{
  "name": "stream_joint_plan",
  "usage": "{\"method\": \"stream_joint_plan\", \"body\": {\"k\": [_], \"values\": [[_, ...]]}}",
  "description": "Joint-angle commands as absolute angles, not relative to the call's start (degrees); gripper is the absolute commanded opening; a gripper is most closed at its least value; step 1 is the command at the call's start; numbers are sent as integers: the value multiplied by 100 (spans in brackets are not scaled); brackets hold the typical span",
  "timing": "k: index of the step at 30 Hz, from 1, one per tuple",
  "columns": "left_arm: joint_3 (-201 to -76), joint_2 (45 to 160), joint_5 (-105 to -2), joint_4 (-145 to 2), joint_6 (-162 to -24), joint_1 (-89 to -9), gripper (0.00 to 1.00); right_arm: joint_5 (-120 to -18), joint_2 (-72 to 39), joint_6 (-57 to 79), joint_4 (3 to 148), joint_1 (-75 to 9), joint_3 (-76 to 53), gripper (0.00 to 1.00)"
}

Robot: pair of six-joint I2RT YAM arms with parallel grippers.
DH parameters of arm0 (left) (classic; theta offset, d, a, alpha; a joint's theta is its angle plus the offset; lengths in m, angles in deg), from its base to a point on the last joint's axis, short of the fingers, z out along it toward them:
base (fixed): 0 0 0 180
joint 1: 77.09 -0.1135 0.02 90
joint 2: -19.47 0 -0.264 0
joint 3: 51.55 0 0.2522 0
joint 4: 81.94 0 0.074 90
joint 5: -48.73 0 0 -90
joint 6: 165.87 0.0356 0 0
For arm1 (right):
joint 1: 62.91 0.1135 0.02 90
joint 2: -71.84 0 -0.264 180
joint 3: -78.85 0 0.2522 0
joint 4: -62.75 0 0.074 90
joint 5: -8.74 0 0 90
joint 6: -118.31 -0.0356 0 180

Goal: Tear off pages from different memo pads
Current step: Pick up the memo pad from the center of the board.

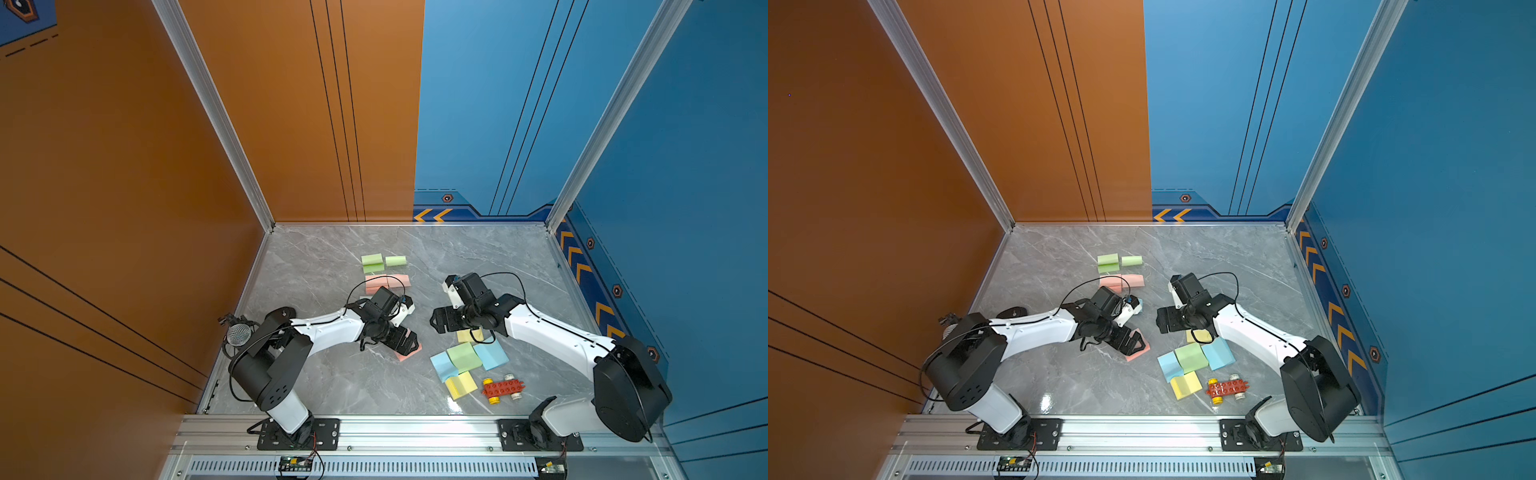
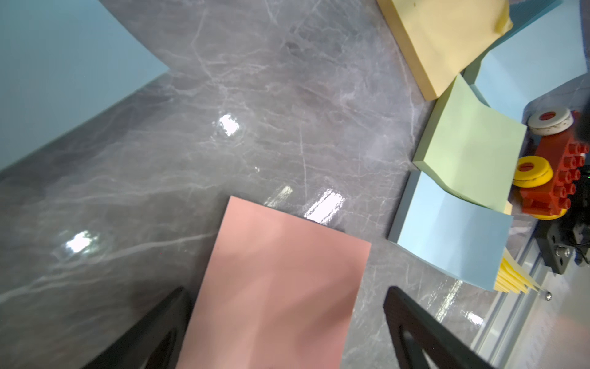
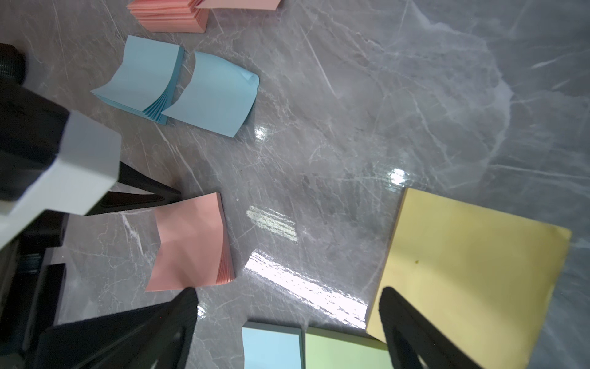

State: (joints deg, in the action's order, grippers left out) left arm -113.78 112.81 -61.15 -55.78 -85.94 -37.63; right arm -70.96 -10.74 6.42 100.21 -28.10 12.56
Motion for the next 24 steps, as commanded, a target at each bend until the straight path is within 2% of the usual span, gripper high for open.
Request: {"method": "stream_joint_plan", "body": {"k": [1,11,24], "values": [[-11075,11379,-5867,-5124,-8686,-3619,99,-7195,-946,774,10243,-2853,1333,92],[-10935,11334,-5438,-4912,-8811,-3423,98,-7182,-894,823,10296,-2940,1341,92],[-10970,11281,-5662,-4902,-8818,-3429,90,-7136,-860,830,10323,-2953,1366,92]]}}
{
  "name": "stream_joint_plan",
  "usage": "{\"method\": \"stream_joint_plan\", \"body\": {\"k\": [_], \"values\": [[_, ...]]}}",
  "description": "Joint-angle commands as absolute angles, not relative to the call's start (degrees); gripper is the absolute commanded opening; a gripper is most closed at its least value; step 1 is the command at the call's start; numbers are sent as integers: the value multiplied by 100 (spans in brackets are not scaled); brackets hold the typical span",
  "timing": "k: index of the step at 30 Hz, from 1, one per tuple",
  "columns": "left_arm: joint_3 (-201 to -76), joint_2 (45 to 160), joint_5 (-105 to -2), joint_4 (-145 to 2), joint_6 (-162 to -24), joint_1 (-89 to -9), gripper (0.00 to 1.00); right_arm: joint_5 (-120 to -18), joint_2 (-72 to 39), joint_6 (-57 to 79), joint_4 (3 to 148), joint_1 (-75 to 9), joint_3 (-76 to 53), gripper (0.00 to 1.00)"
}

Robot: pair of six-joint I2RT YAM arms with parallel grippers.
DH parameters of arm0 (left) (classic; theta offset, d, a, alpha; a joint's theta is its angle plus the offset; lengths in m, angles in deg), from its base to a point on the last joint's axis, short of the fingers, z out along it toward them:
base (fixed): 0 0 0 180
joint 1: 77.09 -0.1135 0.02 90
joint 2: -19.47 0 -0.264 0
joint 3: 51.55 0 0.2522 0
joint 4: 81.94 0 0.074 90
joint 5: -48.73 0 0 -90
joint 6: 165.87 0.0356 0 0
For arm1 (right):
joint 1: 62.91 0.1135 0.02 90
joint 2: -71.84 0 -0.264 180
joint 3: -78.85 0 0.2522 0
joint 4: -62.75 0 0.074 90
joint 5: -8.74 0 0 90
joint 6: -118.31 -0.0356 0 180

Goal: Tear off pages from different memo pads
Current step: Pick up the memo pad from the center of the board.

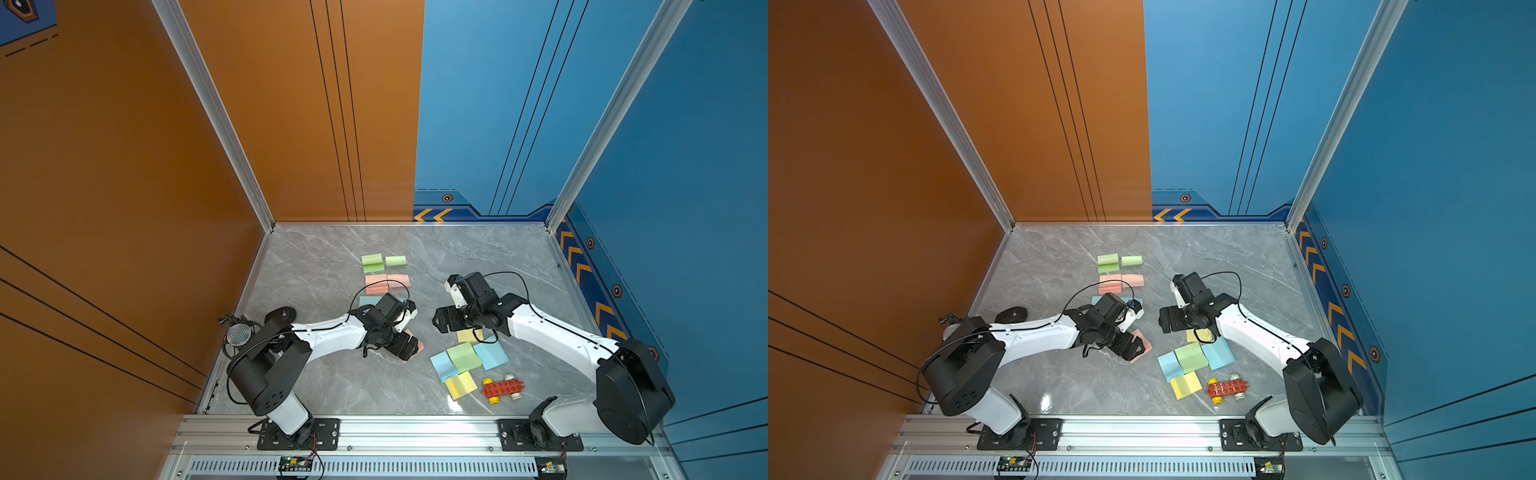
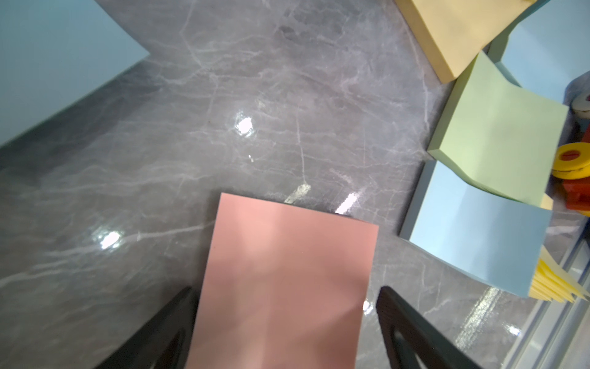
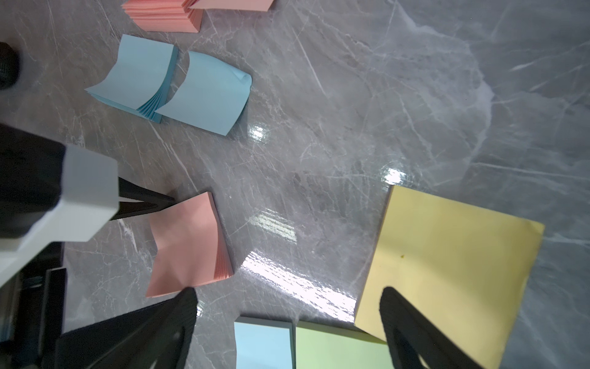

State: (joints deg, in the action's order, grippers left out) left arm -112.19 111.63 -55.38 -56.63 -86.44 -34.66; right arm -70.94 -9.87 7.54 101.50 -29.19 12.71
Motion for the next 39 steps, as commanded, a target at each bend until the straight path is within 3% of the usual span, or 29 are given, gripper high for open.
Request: {"method": "stream_joint_plan", "body": {"k": [1,22,30,34,39], "values": [[-10970,11281,-5677,-4902,-8818,-3442,90,-7124,-871,829,10323,-2955,1367,92],[-10993,11234,-5798,-4900,-8840,-3648,76,-7037,-1051,1051,10333,-2815,1300,91],[-11019,11228,-5812,-4902,-8818,-3754,70,-7662,-731,3197,9546,-1733,1397,92],[-11025,11219,-5902,-4895,-8770,-3798,73,-7398,-385,4046,8639,-1580,1821,93],[-11055,11245,-5944,-4904,-8706,-3833,81,-7403,-372,4261,8904,-1593,1675,93]]}}
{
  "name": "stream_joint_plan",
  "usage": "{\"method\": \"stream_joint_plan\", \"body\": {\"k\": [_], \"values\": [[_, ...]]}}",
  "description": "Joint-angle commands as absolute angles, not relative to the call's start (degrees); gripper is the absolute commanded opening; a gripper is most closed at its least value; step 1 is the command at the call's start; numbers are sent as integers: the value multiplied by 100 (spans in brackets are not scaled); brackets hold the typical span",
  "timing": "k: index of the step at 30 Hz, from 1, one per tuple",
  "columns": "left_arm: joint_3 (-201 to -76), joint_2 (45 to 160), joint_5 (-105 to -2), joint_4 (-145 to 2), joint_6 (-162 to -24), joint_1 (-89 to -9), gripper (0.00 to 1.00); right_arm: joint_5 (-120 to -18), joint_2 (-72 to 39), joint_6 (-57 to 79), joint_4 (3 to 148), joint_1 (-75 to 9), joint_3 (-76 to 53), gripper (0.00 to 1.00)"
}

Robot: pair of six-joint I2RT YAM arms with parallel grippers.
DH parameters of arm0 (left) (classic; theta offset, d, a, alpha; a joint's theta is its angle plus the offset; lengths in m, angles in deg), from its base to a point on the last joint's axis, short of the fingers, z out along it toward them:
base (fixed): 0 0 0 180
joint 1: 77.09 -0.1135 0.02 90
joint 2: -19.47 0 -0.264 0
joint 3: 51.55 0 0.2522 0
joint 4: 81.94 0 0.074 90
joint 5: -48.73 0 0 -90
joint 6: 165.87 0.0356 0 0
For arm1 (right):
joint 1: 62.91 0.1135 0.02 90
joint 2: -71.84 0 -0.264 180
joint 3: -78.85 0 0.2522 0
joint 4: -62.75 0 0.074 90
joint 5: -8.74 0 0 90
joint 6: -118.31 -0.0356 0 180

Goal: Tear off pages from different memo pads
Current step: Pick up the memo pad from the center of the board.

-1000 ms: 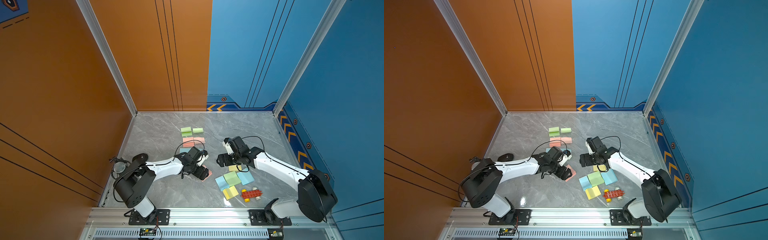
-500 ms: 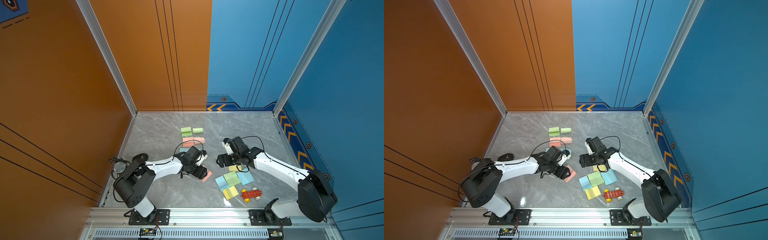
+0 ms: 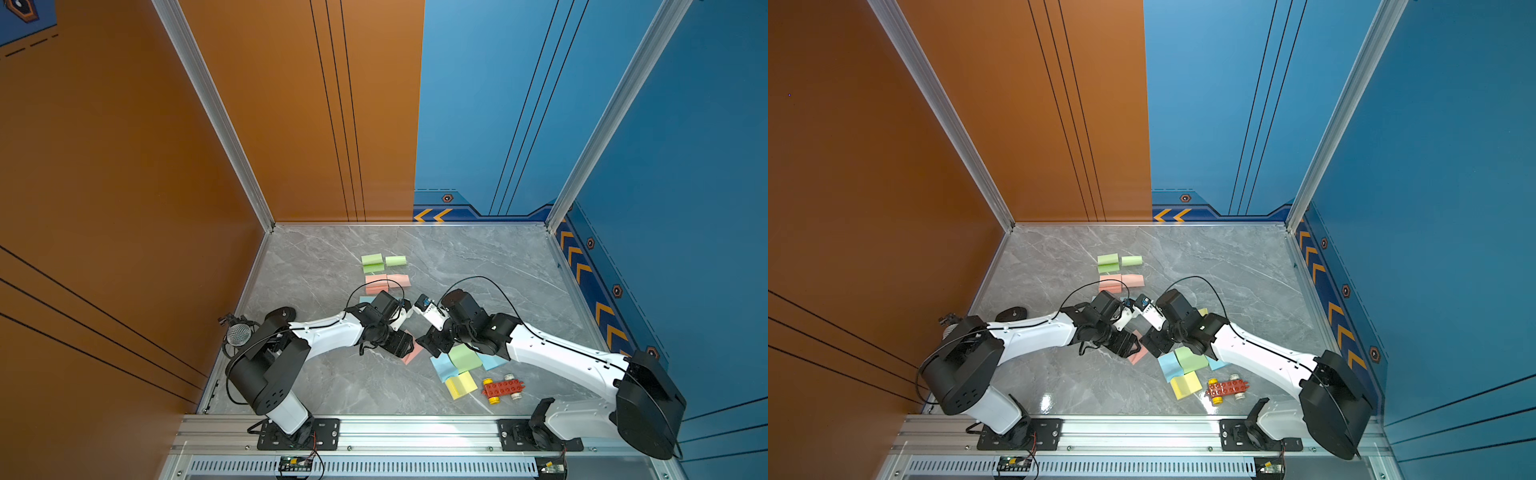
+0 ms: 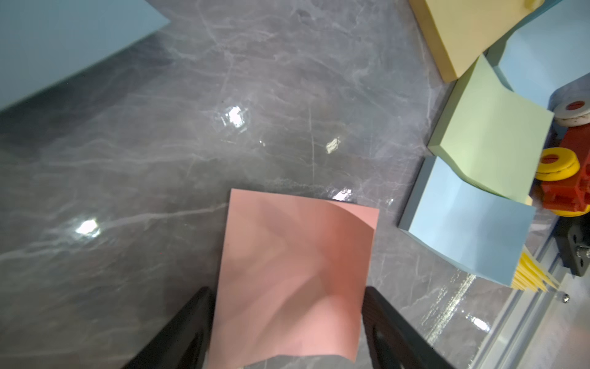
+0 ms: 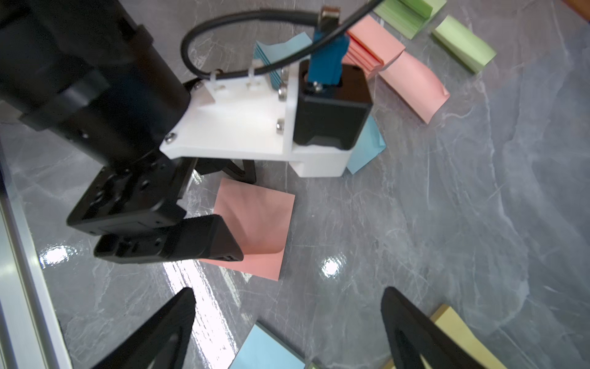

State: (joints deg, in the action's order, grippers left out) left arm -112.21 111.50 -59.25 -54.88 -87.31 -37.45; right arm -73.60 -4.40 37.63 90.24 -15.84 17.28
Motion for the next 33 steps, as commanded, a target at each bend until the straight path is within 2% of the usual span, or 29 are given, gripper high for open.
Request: {"method": "stream_joint_plan", "body": {"k": [1,8,16,20,26,33], "values": [[-11057,11241,-5937,-4897,-8695,-3842,81,-7400,-349,4280,8931,-1583,1683,94],[-11041,11180,-5997,-4907,-8637,-3894,83,-7415,-147,4606,9108,-1582,1771,94],[-11040,11167,-6066,-4912,-8597,-3913,78,-7389,-163,5366,9230,-1503,1713,94],[-11006,11125,-6021,-4911,-8589,-3921,85,-7415,-216,5926,9337,-1439,1709,95],[-10972,11048,-6017,-4919,-8580,-3921,85,-7625,-404,6246,9738,-1442,1436,95],[-10945,11001,-6036,-4920,-8554,-3905,97,-7584,-475,6414,9940,-1446,1333,95]]}}
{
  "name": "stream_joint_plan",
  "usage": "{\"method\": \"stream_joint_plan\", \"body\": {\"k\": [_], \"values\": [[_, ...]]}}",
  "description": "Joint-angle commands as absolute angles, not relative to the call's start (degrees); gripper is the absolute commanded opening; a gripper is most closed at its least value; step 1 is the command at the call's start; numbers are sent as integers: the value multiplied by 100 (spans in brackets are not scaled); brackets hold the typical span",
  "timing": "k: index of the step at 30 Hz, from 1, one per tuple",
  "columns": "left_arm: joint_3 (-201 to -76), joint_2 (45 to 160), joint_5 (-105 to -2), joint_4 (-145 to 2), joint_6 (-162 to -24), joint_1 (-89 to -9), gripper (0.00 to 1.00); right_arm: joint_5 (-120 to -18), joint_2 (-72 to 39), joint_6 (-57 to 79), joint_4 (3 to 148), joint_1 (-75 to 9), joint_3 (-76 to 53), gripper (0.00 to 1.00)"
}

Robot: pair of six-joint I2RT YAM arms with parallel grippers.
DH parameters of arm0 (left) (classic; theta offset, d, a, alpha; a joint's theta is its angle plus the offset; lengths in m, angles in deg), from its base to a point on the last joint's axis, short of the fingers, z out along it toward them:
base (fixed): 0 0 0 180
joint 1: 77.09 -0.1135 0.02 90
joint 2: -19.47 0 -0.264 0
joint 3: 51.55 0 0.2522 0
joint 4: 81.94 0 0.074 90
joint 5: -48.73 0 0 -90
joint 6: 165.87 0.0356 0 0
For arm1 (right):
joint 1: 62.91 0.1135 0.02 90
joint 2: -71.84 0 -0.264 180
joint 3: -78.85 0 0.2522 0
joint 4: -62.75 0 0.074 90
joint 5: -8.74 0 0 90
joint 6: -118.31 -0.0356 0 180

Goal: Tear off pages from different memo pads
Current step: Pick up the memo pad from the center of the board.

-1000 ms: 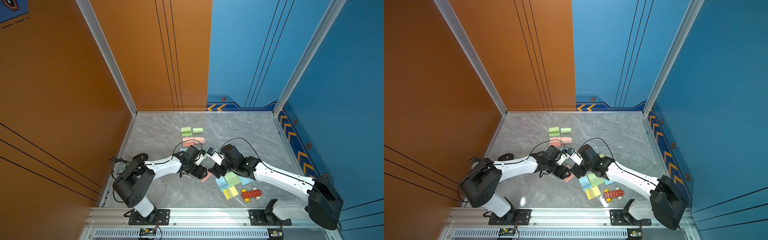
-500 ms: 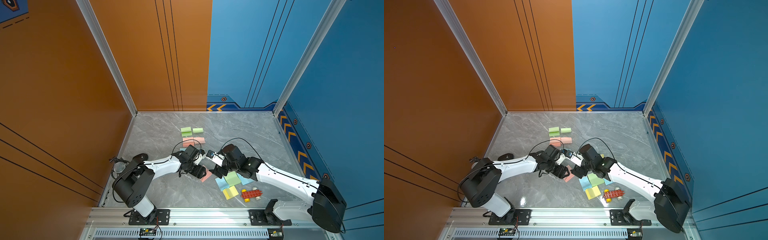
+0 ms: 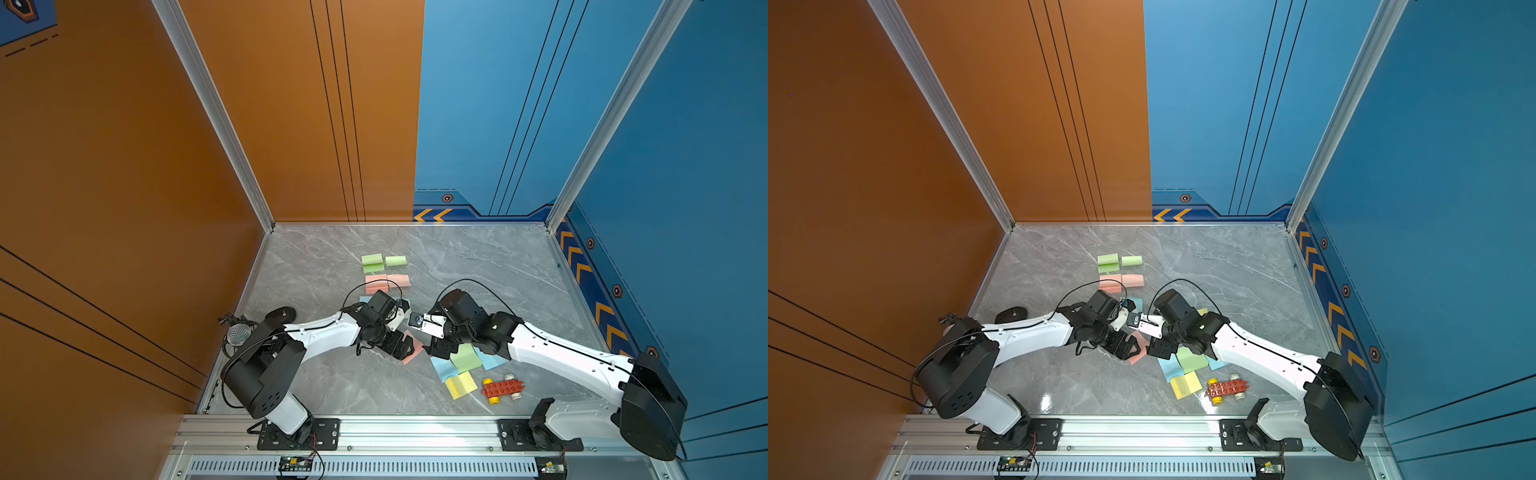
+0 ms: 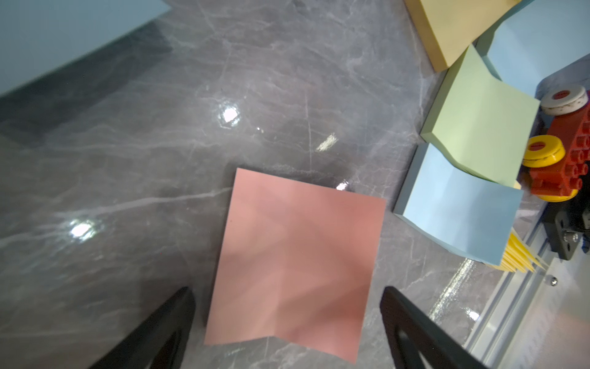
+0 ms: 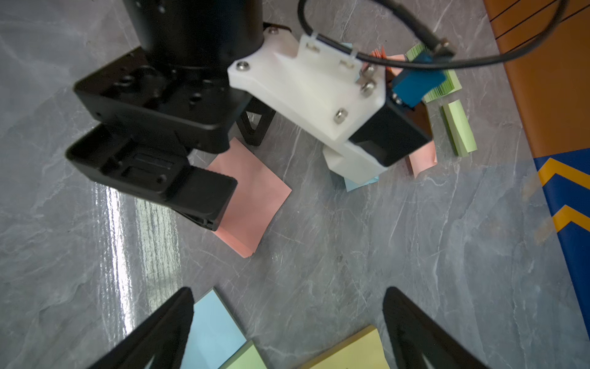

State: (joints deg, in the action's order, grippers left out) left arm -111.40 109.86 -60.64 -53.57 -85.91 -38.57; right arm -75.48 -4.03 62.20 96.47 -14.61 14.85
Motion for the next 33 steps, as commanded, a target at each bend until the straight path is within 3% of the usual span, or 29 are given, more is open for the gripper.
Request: {"method": "stream_joint_plan", "body": {"k": [1,23,33], "values": [[-10950,10993,-6028,-4919,-8554,-3904,97,-7582,-492,6425,9967,-1445,1317,95],[-10950,11096,-5819,-4902,-8449,-3772,99,-7844,-682,6548,10123,-1406,1257,96],[-10946,11140,-5746,-4902,-8483,-3765,90,-7867,-879,6634,10123,-1373,1192,95]]}}
